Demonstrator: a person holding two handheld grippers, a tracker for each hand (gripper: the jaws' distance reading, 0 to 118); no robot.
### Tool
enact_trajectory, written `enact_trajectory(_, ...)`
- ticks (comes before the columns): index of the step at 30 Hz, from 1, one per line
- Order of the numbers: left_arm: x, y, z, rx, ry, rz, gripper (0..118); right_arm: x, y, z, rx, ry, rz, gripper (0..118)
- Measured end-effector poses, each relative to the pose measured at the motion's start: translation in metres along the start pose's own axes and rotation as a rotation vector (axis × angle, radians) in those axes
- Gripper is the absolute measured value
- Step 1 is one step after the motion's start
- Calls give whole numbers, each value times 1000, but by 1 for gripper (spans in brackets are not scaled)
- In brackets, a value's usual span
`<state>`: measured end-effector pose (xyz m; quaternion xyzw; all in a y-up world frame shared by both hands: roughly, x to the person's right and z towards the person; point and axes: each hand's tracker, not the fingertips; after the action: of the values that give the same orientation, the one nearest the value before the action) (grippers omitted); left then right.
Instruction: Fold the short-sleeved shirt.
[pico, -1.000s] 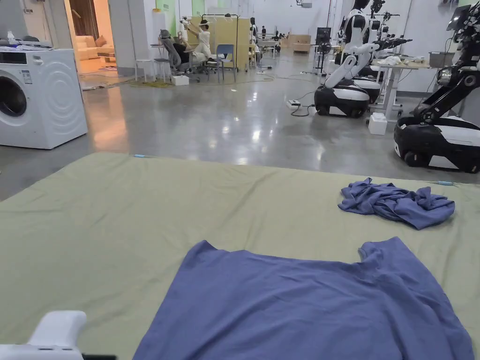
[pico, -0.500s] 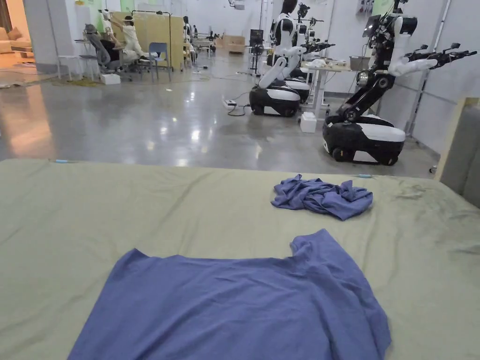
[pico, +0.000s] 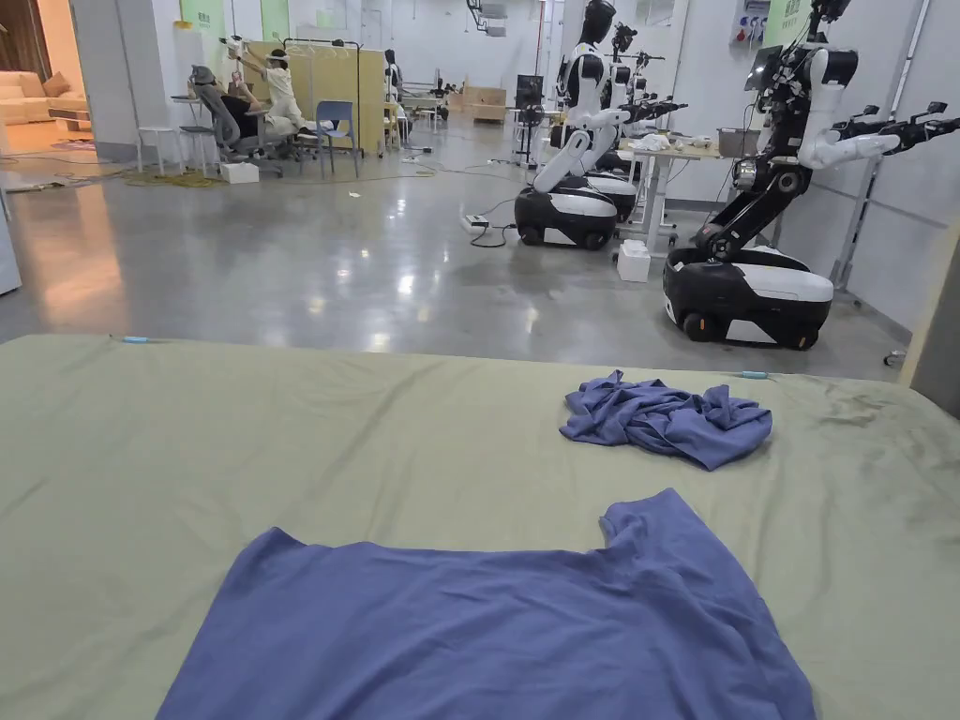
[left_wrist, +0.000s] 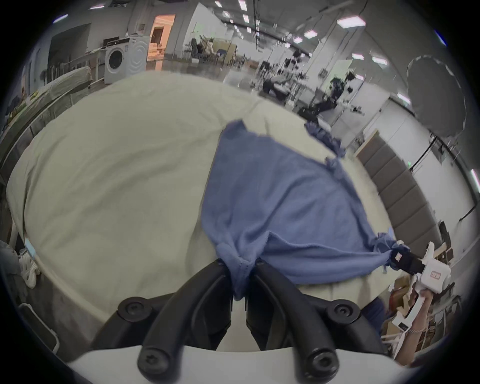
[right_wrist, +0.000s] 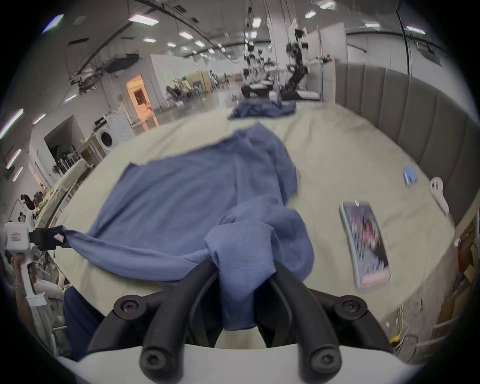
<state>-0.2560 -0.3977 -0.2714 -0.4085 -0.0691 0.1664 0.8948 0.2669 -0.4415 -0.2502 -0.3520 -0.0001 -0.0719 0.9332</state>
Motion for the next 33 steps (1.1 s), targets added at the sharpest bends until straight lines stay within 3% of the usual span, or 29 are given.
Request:
enact_trajectory(5, 8, 60, -73, -16, 51, -31, 8, -3, 60, -56, -75, -17, 71, 19)
enact_trajectory(8, 5, 72, -135, -124, 96, -37, 8, -1, 66, -122, -205, -60, 136, 19)
enact_trajectory(10, 3, 71, -159, -153, 111, -11, 11, 2, 68, -154, -222, -65, 137, 19)
enact_trajectory(11, 3, 71, -164, -139, 118, -2, 15, 4, 67, -162, -207, -59, 135, 19)
enact_trajectory(12, 5, 69, -162, -95, 136, 22, 36, 6, 67, -166, -200, -66, 131, 24)
enact_trajectory(13, -1, 70, -160, -42, 135, 4, 72, 10, 70, -168, -174, -77, 119, 40)
enact_trajectory(14, -8, 71, -155, -15, 124, -11, 103, 13, 71, -165, -136, -88, 102, 85)
enact_trajectory(15, -6, 68, -142, 53, 100, -15, 108, 17, 72, -160, -93, -99, 88, 113)
enact_trajectory(16, -3, 65, -126, 116, 90, -29, 109, 19, 74, -146, -16, -76, 71, 118)
enact_trajectory(19, 5, 46, -78, 306, 30, -84, 108, 21, 72, -100, 185, -69, 34, 118)
enact_trajectory(21, 14, 27, -49, 415, 2, -124, 102, 19, 66, -66, 279, -37, 8, 113)
enact_trajectory(22, 18, 16, -35, 452, 24, -152, 89, 18, 61, -50, 295, -10, 0, 102)
enact_trajectory(24, 27, -4, -17, 505, 75, -228, 13, 17, 48, -22, 337, -19, 4, 15)
enact_trajectory(25, 31, -14, -10, 511, 109, -257, 0, 12, 42, -14, 377, -65, 8, 5)
enact_trajectory(26, 34, -27, -6, 533, 124, -256, 0, 9, 33, -5, 414, -121, 13, 5)
enact_trajectory(30, 28, -40, 4, 410, 69, -250, 0, 2, 4, 18, 368, -75, 19, 5)
enact_trajectory(33, 21, -26, -6, 297, 74, -233, 0, -5, -5, 26, 361, -99, 55, 5)
